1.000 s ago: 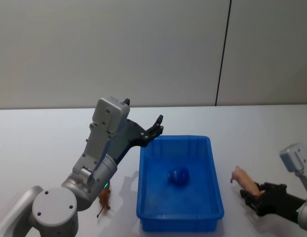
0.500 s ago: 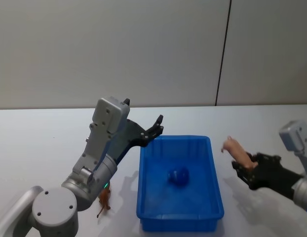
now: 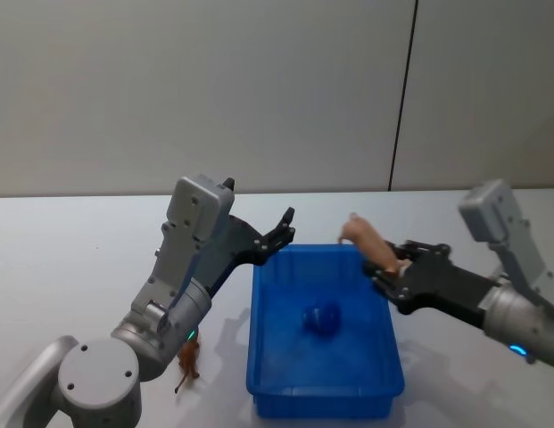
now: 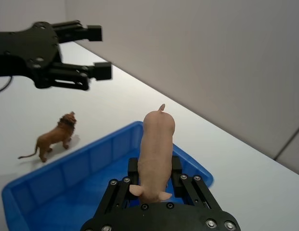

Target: Pick up the two dolls from the table and place them into the box.

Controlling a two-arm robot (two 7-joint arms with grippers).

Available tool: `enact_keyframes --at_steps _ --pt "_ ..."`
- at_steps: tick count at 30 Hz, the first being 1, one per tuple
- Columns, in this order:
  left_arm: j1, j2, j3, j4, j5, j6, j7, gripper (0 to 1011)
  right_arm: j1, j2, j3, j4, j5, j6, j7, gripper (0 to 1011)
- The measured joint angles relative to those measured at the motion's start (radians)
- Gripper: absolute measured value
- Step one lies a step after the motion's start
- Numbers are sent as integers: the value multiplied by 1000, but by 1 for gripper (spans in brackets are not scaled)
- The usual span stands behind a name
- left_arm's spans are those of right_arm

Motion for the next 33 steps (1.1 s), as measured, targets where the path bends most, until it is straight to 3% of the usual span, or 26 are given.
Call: enact_keyframes --at_steps 4,14,18,24,33 --pt "0 0 0 0 0 0 0 1001 26 -27 -16 20 -7 4 29 386" --pt "0 0 0 0 0 0 0 1001 66 -71 -47 71 -26 21 50 744" --pt "0 0 0 0 0 0 0 1001 70 -76 -51 78 -28 19 46 828" --pt "0 0 0 0 0 0 0 1001 59 -65 -47 72 -18 -1 22 991" --pt "0 0 0 0 0 0 0 1001 2 -5 -14 33 40 -50 -18 1001"
